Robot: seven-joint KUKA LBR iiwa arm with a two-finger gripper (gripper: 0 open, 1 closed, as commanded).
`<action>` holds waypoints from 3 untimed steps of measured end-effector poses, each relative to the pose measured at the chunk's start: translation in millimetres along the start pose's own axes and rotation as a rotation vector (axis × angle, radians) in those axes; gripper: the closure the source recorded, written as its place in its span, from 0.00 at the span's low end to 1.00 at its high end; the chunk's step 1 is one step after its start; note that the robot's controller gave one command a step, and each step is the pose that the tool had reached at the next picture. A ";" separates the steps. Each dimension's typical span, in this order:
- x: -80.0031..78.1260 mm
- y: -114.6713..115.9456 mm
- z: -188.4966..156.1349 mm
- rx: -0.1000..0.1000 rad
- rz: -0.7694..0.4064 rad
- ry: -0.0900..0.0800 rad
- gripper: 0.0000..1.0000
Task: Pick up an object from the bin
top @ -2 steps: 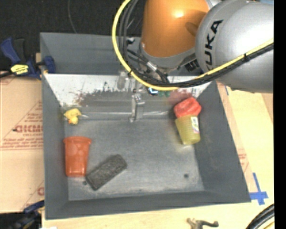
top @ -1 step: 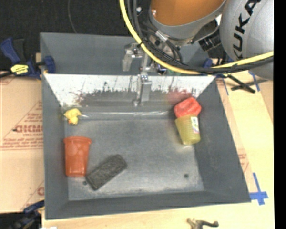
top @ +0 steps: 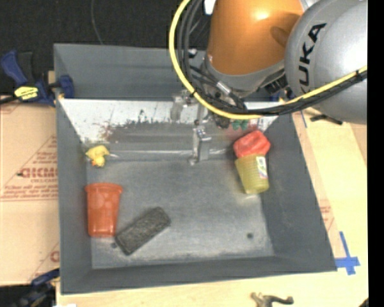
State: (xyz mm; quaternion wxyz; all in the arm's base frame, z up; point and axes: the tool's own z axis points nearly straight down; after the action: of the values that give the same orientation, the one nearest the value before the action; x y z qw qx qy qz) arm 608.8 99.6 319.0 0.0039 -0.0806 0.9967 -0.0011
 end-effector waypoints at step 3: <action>49.4 -8.7 49.2 -0.004 0.047 -0.017 0.00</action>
Offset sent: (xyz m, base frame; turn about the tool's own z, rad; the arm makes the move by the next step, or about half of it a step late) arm -0.0349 -0.0113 -0.0849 0.0269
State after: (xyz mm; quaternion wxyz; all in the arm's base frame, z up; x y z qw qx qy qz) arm 561.8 83.0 269.4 0.0121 -0.0573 0.9983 0.0016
